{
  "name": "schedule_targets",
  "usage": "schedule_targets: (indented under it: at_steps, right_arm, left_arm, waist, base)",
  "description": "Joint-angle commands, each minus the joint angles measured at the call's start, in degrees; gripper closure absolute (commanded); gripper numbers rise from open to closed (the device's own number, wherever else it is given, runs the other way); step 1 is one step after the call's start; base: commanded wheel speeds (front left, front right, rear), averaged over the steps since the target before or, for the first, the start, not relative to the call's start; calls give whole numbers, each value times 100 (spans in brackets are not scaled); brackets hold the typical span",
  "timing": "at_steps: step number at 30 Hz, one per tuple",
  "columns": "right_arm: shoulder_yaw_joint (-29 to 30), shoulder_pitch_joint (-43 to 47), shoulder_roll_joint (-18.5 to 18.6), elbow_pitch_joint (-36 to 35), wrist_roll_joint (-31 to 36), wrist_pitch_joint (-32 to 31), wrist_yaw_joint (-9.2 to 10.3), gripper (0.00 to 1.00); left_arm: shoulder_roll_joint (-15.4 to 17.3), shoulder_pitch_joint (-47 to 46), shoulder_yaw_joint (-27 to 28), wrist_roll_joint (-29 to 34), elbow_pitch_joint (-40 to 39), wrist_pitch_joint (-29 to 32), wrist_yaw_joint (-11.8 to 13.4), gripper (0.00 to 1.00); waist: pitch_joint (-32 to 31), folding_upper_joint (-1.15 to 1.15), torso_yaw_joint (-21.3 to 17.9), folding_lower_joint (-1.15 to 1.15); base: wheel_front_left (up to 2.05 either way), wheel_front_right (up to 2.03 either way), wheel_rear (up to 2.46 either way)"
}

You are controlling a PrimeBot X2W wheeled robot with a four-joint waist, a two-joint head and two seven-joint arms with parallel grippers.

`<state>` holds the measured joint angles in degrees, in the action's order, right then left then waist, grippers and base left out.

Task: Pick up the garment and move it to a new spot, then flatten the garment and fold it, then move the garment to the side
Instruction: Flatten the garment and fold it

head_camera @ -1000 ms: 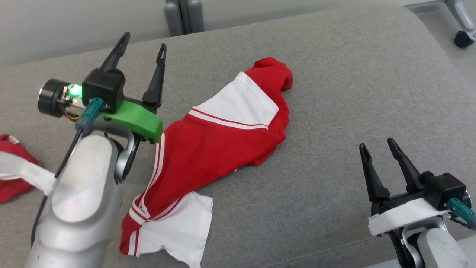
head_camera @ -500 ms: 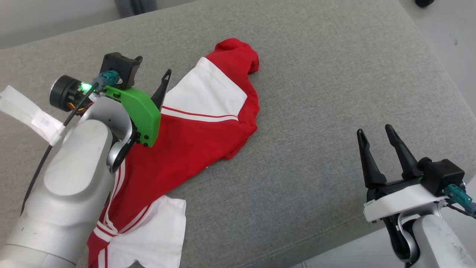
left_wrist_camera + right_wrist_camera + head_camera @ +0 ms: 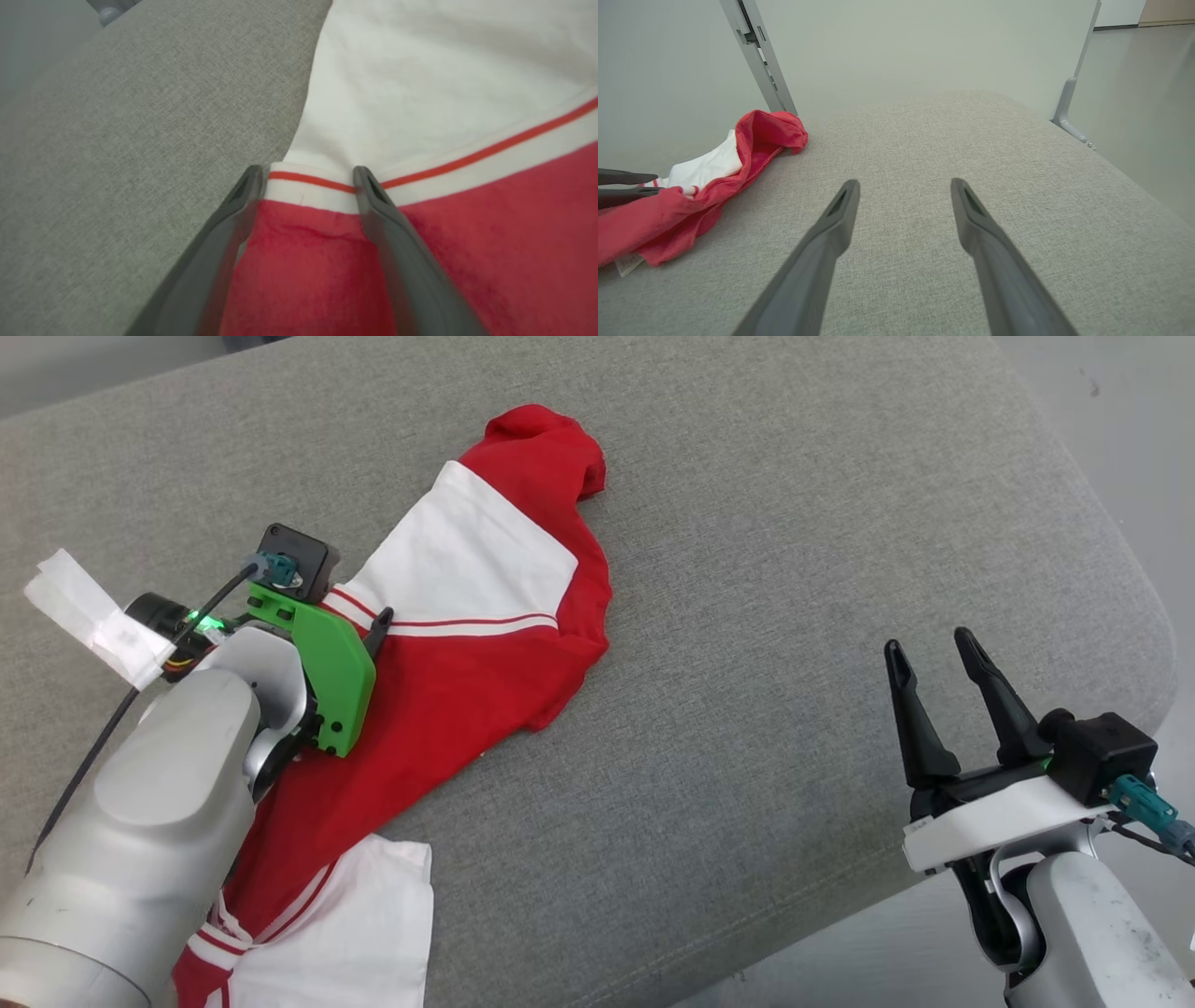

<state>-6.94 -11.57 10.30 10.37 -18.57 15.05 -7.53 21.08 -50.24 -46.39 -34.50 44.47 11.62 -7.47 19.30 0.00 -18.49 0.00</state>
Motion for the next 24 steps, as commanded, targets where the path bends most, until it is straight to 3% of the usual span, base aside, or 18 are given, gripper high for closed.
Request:
schedule_targets:
  at_steps: [1, 5, 6, 7, 8, 15, 24]
  right_arm:
    - [12, -71, 9, 19, -44, 19, 8, 0]
    - [22, -87, 15, 53, -39, 19, 8, 0]
    - [25, -98, 16, 56, -37, 19, 8, 0]
    - [28, -110, 13, 61, -29, 19, 8, 0]
    - [28, -113, 11, 62, -16, 19, 8, 0]
    - [89, 7, 74, 74, 30, 19, 8, 0]
    - [158, 76, 160, 37, 59, 19, 8, 0]
  left_arm:
    - [60, -128, -112, 77, 123, 71, 8, 0]
    - [15, -138, -298, -28, 419, 187, 8, 0]
    - [0, -148, -333, -58, 468, 204, 8, 22]
    - [-23, -156, -373, -110, 524, 225, 8, 69]
    - [-43, -158, -409, -158, 567, 232, 8, 100]
    - [-19, -507, -350, -302, 700, -401, 23, 100]
    - [315, -874, -10, -170, 1019, -1713, 494, 100]
  waist:
    - [5, 0, -11, 0]
    - [-6, 0, -14, 0]
    - [-9, 0, -11, 0]
    - [-20, 0, -6, 0]
    - [-32, 0, 3, 0]
    - [-179, 0, 151, 0]
    - [-323, 0, 287, 0]
  base:
    - [0, 0, 0]
    - [0, 0, 0]
    - [0, 0, 0]
    - [0, 0, 0]
    - [0, 0, 0]
    - [0, 0, 0]
    - [0, 0, 0]
